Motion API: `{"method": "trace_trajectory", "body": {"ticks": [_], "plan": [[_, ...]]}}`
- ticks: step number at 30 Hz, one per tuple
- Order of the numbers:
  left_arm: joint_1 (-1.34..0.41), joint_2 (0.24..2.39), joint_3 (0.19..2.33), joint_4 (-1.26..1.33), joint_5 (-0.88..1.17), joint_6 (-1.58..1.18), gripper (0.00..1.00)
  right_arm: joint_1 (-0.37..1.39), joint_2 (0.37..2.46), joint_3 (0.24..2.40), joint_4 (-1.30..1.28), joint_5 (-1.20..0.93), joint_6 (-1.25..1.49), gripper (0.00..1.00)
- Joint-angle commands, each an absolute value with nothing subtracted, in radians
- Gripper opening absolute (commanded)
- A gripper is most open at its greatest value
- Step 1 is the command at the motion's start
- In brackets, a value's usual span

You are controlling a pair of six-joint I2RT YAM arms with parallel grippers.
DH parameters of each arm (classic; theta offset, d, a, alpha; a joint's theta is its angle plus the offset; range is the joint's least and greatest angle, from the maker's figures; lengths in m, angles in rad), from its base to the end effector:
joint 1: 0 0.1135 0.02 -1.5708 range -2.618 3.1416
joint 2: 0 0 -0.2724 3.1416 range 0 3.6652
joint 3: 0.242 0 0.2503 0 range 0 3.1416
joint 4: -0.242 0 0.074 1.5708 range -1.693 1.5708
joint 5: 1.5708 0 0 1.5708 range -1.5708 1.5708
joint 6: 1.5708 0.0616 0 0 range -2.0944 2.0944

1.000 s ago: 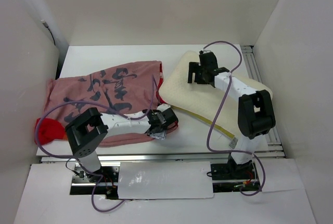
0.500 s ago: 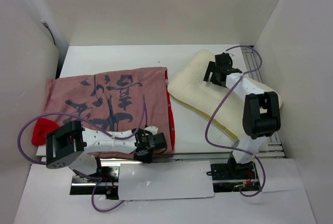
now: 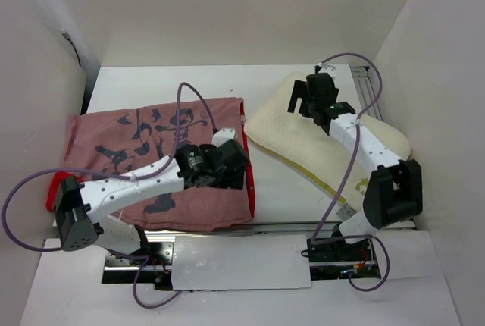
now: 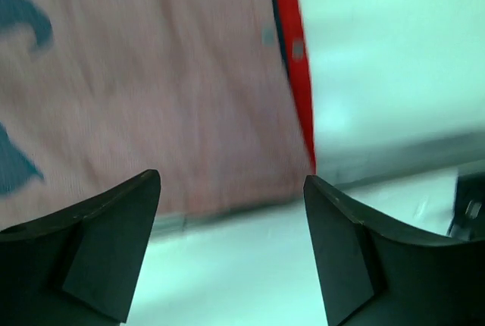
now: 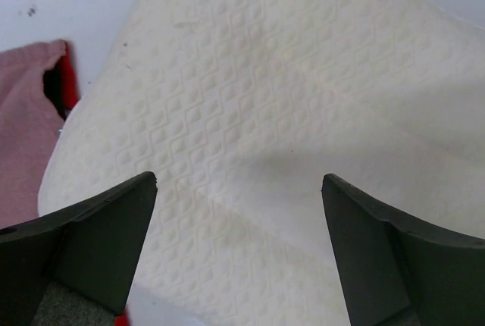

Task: Put the pillow into the pillowcase

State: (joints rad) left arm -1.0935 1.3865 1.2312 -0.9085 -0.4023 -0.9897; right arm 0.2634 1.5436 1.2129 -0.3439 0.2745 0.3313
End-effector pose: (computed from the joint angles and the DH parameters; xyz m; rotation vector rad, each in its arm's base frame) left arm 0.1514 -0.2402 0.2887 -0.0022 2.5327 -0.3053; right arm 0.3577 0.0792 0.2804 0.2218 2.2047 0.0194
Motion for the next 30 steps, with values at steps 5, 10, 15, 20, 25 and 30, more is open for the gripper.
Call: {"method": "trace_trajectory", "body": {"ticks": [5, 10, 15, 20, 25, 30], "plan": [[-0.881, 1.604, 1.322, -0.64, -0.322, -0.717, 0.87, 0.245, 1.462, 1.171, -0.331, 0.313, 0.37, 0.92], [-0.862, 1.868, 1.508, -0.686, -0.328, -0.699, 0.86, 0.224, 1.499, 1.19, -0.331, 0.295, 0.37, 0.92], [-0.853, 2.014, 1.606, -0.756, -0.353, -0.729, 0.82, 0.224, 1.523, 1.19, -0.341, 0.295, 0.37, 0.92], [-0.822, 2.049, 1.606, -0.747, -0.341, -0.739, 0.7, 0.213, 1.532, 1.181, -0.341, 0.295, 0.37, 0.92], [-0.813, 2.062, 1.575, -0.71, -0.304, -0.739, 0.61, 0.204, 1.551, 1.181, -0.341, 0.285, 0.37, 0.92], [-0.804, 2.072, 1.585, -0.69, -0.265, -0.72, 0.61, 0.204, 1.56, 1.181, -0.341, 0.285, 0.37, 0.92]]}}
